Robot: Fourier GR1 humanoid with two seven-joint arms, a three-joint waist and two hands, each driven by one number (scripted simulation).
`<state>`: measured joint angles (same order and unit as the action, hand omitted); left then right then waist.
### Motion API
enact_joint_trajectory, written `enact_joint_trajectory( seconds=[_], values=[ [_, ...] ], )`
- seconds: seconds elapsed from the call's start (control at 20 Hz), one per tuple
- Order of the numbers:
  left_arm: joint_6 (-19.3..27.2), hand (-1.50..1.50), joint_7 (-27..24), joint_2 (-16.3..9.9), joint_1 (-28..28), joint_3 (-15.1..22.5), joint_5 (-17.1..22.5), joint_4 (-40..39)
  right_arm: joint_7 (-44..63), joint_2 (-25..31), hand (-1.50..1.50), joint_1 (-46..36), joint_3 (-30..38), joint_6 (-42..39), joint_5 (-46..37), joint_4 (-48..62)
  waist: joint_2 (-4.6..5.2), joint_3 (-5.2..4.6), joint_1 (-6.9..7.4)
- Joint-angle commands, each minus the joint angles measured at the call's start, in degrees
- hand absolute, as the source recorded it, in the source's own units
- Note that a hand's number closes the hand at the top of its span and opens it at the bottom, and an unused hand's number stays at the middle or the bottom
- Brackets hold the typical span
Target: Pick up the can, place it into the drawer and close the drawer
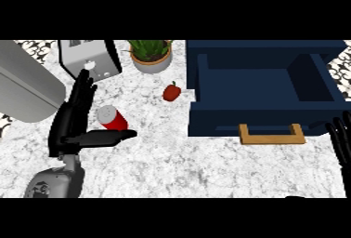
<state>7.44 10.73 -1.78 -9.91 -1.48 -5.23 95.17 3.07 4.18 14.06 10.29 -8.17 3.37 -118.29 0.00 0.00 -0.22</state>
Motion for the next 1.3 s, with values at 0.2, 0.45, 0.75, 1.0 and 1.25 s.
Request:
enact_joint_trajectory(
  seconds=[0.2,0.45,0.75,1.0,1.25],
  values=[
    [1.1,-1.50,-6.1,0.2,-0.2,-1.6,0.1,-7.5,0.4,1.9,-1.50,0.4,4.6,-3.5,3.9,-0.3,-0.01,0.00,-0.06],
    [0.6,-1.50,-12.4,-0.6,1.2,-3.8,2.0,-13.5,0.0,-2.5,-1.50,0.3,-0.9,-0.3,-2.5,-1.3,-0.01,-0.01,0.02],
    [1.8,-1.50,-16.3,-0.5,-0.6,-4.4,1.4,-19.7,2.8,0.2,-1.50,0.0,3.7,-3.5,2.3,-3.1,0.00,-0.01,-0.07],
    [-3.1,-1.50,-19.3,-4.9,-1.5,-7.7,4.5,-24.3,-3.9,-1.7,-1.50,2.9,3.5,-4.9,1.1,0.9,-0.01,0.00,-0.10],
    [0.1,-1.50,-19.5,-2.7,-0.5,-6.0,2.9,-24.4,-5.2,-0.1,-1.50,-2.0,5.2,-5.2,0.0,7.1,-0.01,0.01,0.09]
  ],
)
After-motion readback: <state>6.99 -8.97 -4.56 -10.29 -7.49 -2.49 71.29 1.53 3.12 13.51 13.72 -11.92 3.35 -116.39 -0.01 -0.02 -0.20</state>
